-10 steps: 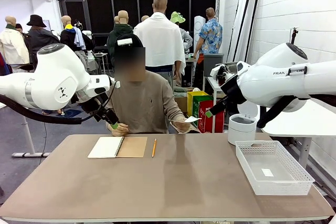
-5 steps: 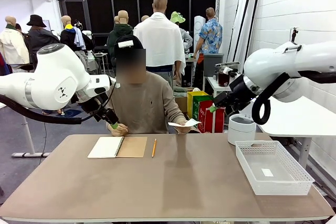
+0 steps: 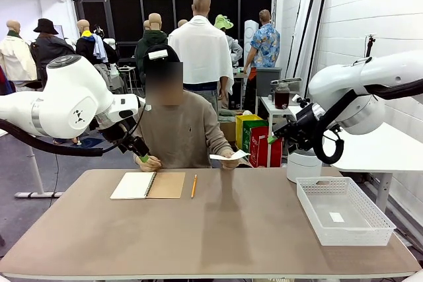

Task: Sort the paper based on its condition.
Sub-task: If a person hands you a paper, place it in the Organizing basket , and if it's crumpled, put it in the Trash can.

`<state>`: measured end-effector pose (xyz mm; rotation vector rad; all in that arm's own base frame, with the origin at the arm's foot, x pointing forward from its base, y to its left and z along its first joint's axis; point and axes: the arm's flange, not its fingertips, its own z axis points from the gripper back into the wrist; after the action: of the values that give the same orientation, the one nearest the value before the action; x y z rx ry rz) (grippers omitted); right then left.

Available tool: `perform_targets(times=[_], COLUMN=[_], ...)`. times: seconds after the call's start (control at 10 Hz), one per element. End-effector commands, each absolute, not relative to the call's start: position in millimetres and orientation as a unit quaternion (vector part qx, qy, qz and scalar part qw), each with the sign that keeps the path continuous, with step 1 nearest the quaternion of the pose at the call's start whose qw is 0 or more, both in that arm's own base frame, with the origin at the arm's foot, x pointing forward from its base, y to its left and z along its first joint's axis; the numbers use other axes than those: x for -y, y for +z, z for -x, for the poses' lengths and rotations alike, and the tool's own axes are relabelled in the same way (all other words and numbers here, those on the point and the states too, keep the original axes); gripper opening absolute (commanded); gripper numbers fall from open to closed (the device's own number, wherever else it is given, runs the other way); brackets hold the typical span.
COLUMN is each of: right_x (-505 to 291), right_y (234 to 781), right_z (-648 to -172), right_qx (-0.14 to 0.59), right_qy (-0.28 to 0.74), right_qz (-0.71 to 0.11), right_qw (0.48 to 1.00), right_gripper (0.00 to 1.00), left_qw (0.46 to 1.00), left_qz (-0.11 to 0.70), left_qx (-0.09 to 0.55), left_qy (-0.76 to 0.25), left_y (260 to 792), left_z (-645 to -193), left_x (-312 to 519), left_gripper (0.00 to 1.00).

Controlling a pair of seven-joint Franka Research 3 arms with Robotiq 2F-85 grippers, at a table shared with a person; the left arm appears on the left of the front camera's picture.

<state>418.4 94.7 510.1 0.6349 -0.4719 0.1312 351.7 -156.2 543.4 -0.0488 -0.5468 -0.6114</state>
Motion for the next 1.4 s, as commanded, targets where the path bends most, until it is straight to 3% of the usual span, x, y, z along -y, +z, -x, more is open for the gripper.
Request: perform_targets(times=[0.0,0.4,0.7,1.3], right_x=[-96.4,-97.3,-105.9,-118.7], right_y=[512.8,512.1,503.5,450.4], right_z=[-416.8,-415.8,-480.9,-546.4], right_qx=[0.228,0.228,0.124,-0.010], right_qy=[0.070,0.066,-0.021,-0.103], right_qz=[-0.321,-0.308,-0.385,-0.457], right_qw=[0.916,0.921,0.914,0.883], right_gripper=[1.00,1.00,1.00,1.00], left_qw=[0.916,0.916,0.916,0.916], left_qz=[0.019,0.019,0.019,0.019], left_qx=[0.267,0.267,0.267,0.267], left_qy=[-0.299,-0.299,-0.299,-0.299], left_y=[543.9,543.9,543.9,543.9], left_z=[-352.1,-352.1,-352.1,-352.1], left_x=[154.6,154.6,154.6,154.6], left_gripper=[1.00,1.00,1.00,1.00])
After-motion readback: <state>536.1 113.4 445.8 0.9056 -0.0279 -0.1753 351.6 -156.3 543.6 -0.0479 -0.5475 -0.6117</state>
